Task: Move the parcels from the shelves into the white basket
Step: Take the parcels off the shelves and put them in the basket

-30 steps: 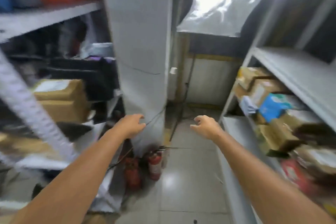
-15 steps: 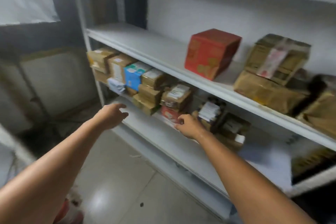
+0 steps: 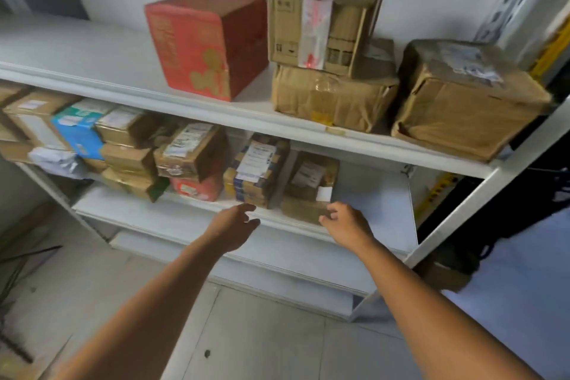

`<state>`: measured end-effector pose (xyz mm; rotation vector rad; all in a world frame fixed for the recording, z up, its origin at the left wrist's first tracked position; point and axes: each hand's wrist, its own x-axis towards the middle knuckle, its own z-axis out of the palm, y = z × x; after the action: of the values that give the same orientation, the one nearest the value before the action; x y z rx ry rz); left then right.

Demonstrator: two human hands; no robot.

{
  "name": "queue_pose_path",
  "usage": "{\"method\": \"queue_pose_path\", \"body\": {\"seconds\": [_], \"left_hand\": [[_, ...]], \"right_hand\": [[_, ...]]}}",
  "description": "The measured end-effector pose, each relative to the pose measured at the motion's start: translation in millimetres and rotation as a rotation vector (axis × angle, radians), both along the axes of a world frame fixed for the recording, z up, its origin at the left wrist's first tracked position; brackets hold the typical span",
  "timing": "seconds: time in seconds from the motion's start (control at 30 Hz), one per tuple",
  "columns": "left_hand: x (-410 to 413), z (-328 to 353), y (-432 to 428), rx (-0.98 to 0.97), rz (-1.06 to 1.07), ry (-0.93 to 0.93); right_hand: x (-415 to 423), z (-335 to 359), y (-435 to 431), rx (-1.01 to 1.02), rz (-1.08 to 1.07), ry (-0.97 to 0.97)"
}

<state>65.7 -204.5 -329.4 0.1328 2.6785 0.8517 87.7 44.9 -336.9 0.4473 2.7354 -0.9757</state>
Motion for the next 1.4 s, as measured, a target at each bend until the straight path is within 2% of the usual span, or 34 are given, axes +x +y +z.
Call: {"method": "queue_pose_path", "body": {"seconds": [0.2, 0.3, 0.4, 0.5, 0.63, 0.87, 1.07, 1.17, 1.3, 1.4], "left_hand": [[-59, -74, 65, 0.116, -0.024, -0.036], [-92, -101, 87, 0.183, 0.028, -0.050], [-125, -117, 104, 0.201, 0.111, -0.116], [-144, -130, 112, 0.325, 0.151, -0.176], [-145, -136, 108, 0.416, 0.122, -0.055], [-94, -103, 92, 0.570, 0.102, -0.120], [-37, -43, 82, 0.760, 0.063, -0.281], [-14, -26, 80, 0.791, 0.038, -0.295], [7, -11, 81, 0.801, 0.009, -0.250], [19, -3, 83, 0.798, -0.032, -0.194]], "right_hand": [[-49, -61, 31, -0.057, -0.150, 0.058], [-79, -88, 39, -0.104, -0.212, 0.085], [-106, -108, 42, -0.201, -0.278, 0.088], [-122, -124, 37, -0.345, -0.337, 0.093], [-123, -132, 28, -0.475, -0.384, 0.157], [-66, -105, 23, -0.534, -0.343, 0.203], [8, -45, 17, -0.528, -0.296, 0.266], [31, -22, 15, -0.455, -0.276, 0.277], [46, -9, 12, -0.226, -0.263, 0.257], [54, -7, 18, -0.240, -0.320, 0.262]]}}
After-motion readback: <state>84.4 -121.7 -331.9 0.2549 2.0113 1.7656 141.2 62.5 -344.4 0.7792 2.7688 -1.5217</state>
